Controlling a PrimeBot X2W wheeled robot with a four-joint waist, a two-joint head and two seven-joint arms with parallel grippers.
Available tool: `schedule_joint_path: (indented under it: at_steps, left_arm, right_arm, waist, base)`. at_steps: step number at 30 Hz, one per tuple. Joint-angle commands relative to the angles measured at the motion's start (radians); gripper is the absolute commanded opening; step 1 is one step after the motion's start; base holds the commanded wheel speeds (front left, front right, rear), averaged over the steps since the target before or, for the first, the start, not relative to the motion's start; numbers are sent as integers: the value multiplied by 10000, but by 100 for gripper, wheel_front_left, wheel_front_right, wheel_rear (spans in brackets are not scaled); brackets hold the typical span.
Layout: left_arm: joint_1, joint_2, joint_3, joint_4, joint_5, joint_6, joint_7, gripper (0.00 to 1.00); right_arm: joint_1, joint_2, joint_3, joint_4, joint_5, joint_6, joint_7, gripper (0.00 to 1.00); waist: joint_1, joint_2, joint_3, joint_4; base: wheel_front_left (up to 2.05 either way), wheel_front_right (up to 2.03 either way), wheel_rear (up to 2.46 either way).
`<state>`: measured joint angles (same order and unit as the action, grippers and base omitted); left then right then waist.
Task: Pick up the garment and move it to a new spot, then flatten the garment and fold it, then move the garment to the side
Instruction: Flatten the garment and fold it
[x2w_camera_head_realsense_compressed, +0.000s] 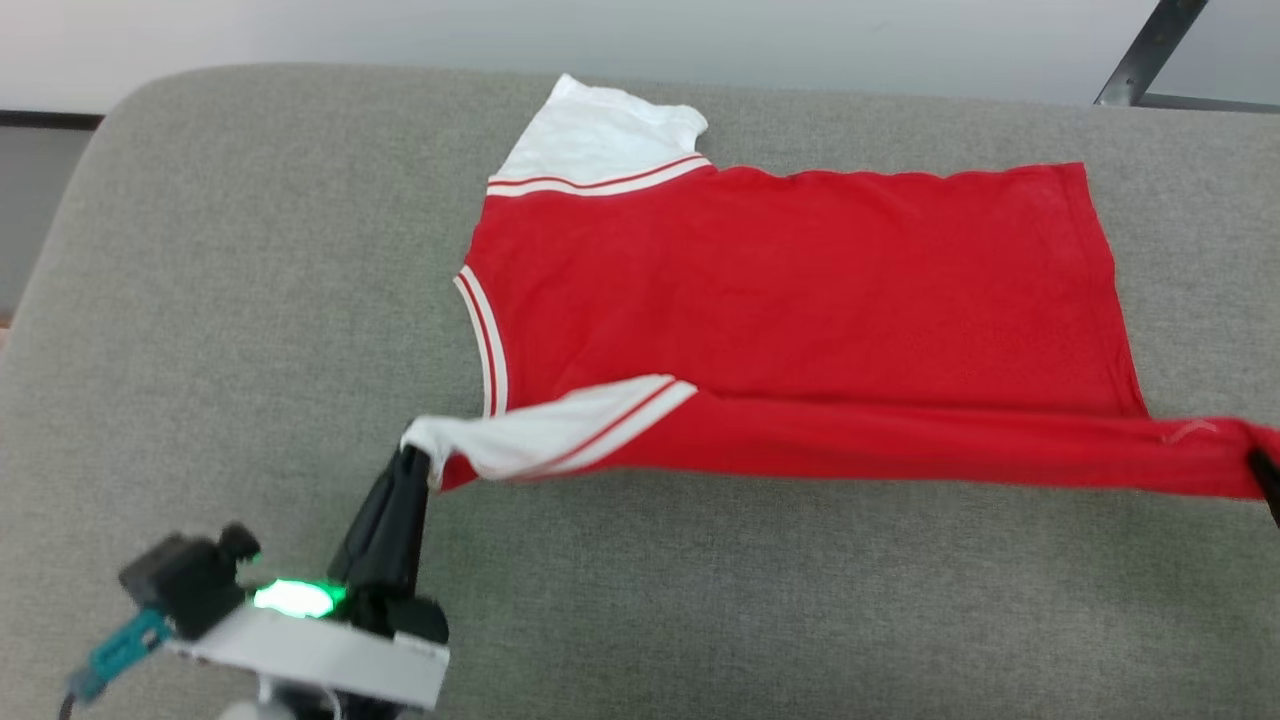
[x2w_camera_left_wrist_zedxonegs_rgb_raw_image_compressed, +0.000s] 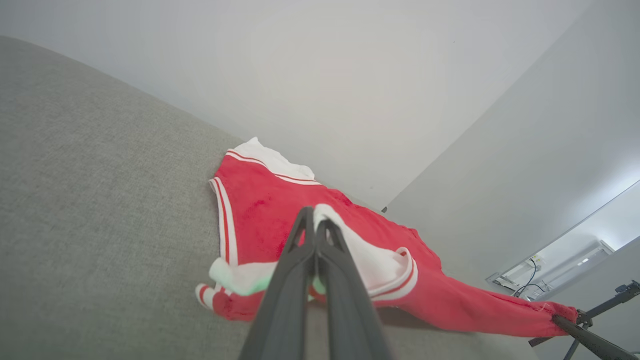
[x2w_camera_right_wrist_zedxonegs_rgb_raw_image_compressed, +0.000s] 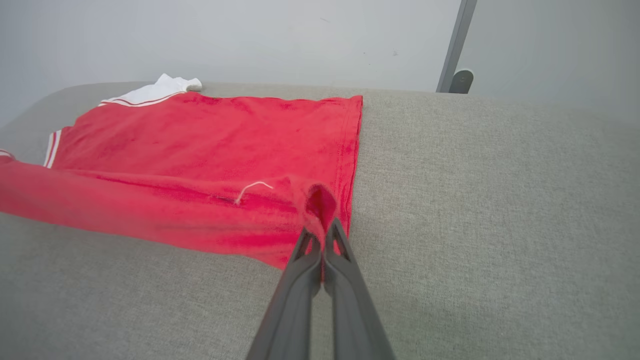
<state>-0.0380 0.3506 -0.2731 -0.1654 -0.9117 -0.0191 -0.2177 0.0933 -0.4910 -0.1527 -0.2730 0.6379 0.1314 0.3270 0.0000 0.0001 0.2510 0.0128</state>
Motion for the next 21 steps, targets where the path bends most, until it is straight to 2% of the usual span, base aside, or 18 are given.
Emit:
schedule_joint_path:
  at_steps: [1,5,8,11,13,21]
  left_arm:
    - [-337,48,-9,163,146,-51,61,0]
    - [-1499,-67,-143,959,422,-13,187,0]
    - [-2387,-416,-208,1674,596,41,41,0]
    - [-3124,-806,-208,2416,732,57,-112,0]
    - [-3523,-875,-294,2960,1043,117,-203,0]
    - [-4604,-1400,-368,4757,1669,-162,-413,0]
  right_arm:
    - [-349,-30,94,94,-113,-14,151,0]
    - [-1441,-30,335,848,-64,-14,477,0]
    - [-2230,298,307,1553,137,-13,652,0]
    - [-2901,357,395,2167,97,-13,814,0]
    - [-3200,400,447,2577,115,-13,892,0]
    - [-4058,412,715,3861,35,-13,382,0]
  waist:
    - [0,-1,65,18]
    - [0,-1,256,108]
    - [0,-1,443,223]
    - [0,-1,720,293]
    - [0,-1,926,344]
    - [0,-1,1610,490]
  base:
    - [0,0,0]
    - [0,0,0]
    - [0,0,0]
    - [0,0,0]
    - [0,0,0]
    - [0,0,0]
